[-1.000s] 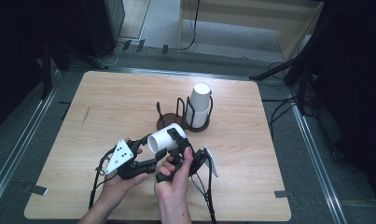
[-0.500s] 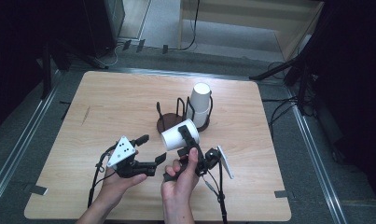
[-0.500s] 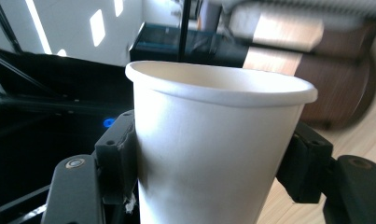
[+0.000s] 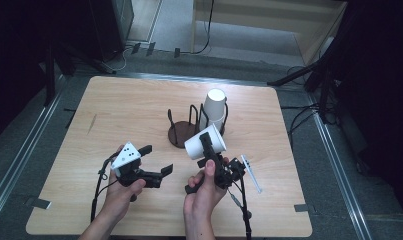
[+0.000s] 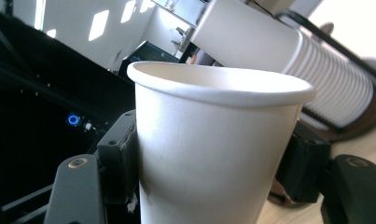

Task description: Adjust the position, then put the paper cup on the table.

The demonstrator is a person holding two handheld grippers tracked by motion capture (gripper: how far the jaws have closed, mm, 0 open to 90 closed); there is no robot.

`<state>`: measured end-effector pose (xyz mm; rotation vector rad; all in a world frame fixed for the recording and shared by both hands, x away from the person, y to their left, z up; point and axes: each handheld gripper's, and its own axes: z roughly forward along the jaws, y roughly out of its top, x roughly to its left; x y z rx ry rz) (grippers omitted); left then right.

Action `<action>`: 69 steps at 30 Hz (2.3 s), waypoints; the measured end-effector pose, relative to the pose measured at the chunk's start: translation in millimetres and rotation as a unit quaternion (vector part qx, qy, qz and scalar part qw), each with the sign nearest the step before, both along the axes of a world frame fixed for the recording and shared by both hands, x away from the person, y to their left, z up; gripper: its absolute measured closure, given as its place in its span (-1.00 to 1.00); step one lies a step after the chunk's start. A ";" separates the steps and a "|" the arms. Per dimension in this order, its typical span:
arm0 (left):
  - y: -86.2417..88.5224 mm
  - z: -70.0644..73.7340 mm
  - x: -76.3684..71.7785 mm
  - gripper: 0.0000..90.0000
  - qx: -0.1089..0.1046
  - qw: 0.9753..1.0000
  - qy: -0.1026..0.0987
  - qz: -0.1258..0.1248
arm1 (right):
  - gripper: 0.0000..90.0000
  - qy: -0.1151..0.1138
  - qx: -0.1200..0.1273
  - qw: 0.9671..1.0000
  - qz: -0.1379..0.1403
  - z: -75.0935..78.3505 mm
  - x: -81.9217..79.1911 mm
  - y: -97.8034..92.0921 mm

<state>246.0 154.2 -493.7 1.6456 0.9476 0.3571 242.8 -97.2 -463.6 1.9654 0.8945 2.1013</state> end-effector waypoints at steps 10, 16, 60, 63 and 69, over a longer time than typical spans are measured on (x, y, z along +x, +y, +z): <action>22.3 2.0 4.9 -1.00 0.003 1.000 -0.006 0.030 | -0.27 -0.046 -0.077 0.996 0.002 10.4 -0.4 -2.3; 37.8 3.6 7.5 -1.00 0.001 0.999 -0.009 0.050 | -0.28 -0.057 -0.110 0.992 0.002 11.9 -1.4 -2.9; 113.7 -10.3 16.1 -1.00 0.004 0.990 0.005 0.139 | -0.31 -0.166 -0.406 0.898 -0.030 31.5 16.7 -30.1; 119.9 -14.3 14.4 -1.00 0.008 0.990 -0.009 0.142 | -0.31 -0.165 -0.417 0.893 -0.030 30.4 19.8 -34.9; 128.6 -19.7 11.1 -1.00 0.006 0.987 -0.028 0.156 | -0.31 -0.167 -0.428 0.887 -0.038 28.6 26.3 -44.7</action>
